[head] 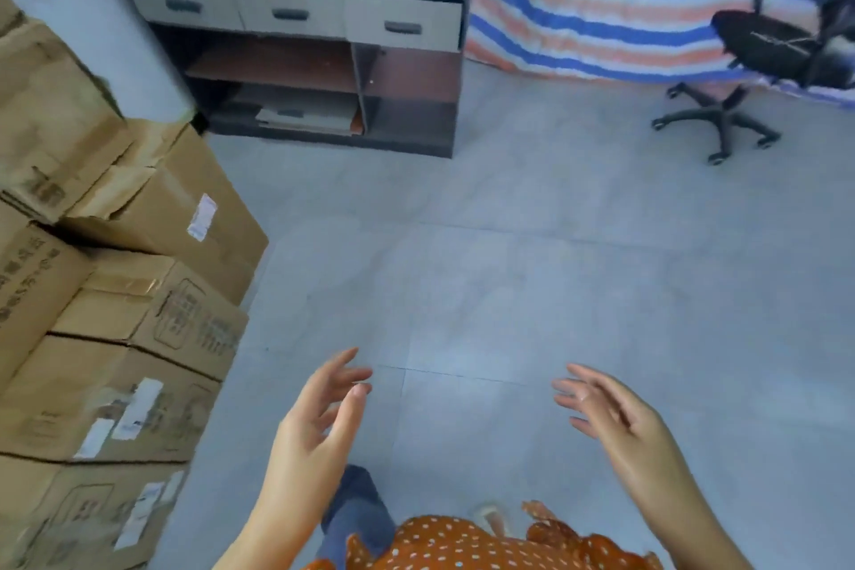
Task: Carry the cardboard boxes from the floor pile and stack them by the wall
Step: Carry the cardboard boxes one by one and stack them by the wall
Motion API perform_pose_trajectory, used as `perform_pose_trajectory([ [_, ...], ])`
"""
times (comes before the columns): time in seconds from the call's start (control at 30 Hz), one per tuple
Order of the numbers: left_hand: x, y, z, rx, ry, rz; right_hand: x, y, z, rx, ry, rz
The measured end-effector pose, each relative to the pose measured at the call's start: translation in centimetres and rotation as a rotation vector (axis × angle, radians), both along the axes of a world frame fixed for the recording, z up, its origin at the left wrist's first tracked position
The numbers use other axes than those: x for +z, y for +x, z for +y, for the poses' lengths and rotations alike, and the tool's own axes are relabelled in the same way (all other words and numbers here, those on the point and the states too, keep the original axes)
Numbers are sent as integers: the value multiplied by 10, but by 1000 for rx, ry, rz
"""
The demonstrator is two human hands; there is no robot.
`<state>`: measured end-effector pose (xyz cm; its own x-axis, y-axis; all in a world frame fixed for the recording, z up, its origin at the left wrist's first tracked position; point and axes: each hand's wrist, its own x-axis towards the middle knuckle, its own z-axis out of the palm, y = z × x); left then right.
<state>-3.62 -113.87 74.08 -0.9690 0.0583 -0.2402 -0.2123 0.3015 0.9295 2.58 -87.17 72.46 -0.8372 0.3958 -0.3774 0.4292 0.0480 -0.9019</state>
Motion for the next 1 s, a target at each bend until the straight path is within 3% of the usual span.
perform_pose_trajectory([
  [0.43, -6, -5, 199, -577, -90, 10, -14, 126, 125, -593, -35, -54],
  [0.67, -16, -54, 306, -813, -130, -38, -17, 107, 182, -804, -19, -79],
  [1.0, 3, -161, 476, -1064, -22, 11, 7, 36, 286, -1005, 99, -80],
])
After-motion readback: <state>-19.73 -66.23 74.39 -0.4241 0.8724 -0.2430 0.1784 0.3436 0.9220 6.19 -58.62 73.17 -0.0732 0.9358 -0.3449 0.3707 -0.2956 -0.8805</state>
